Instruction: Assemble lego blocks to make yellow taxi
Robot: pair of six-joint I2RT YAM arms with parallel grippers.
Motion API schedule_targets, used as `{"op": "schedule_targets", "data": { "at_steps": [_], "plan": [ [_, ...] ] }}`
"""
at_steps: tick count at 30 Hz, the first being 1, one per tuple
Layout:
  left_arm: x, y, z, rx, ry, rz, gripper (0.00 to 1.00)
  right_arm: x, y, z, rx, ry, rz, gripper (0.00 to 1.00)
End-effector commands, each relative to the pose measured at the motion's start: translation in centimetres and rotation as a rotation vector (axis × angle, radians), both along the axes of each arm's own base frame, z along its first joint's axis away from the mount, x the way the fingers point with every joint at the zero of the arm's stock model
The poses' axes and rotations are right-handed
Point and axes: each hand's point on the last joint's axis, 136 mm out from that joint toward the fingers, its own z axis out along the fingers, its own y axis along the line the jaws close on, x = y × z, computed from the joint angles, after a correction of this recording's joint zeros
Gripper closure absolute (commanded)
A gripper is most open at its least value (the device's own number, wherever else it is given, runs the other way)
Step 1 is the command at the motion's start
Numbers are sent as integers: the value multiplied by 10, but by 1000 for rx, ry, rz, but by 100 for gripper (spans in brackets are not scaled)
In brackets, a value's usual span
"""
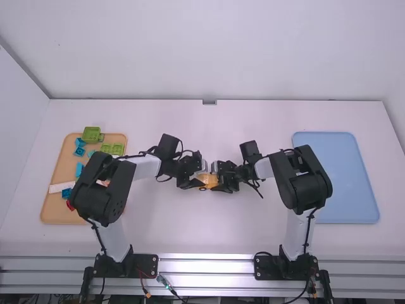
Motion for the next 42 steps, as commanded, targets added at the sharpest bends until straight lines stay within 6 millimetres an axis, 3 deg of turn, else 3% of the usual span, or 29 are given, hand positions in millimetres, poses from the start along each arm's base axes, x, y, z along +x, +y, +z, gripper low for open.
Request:
{"op": "schedule_targets", "data": {
  "at_steps": [1, 6, 9, 14, 19, 29, 42],
  "plan": [
    [-5, -4, 3, -21, -8, -36, 40, 2, 1, -1, 5, 9, -1, 37],
    [-6, -5, -4, -25, 4, -42, 44, 2, 1, -1, 7, 9, 0, 37],
    [-8, -4, -6, -21, 18, -41, 59, 1, 1, -1, 8, 9, 0, 37],
    [-8, -4, -6, -22, 17, -38, 66, 2, 1, -1, 8, 8, -1, 37],
    [-1, -6, -2, -41, 50, 20, 64, 1, 1, -1, 7, 9, 1, 37],
    [-10, -8, -1, -58, 88, 0, 59, 2, 1, -1, 8, 9, 0, 37],
    [-13, -11, 0, -70, 96, -12, 63, 2, 1, -1, 8, 9, 0, 37]
  ]
}}
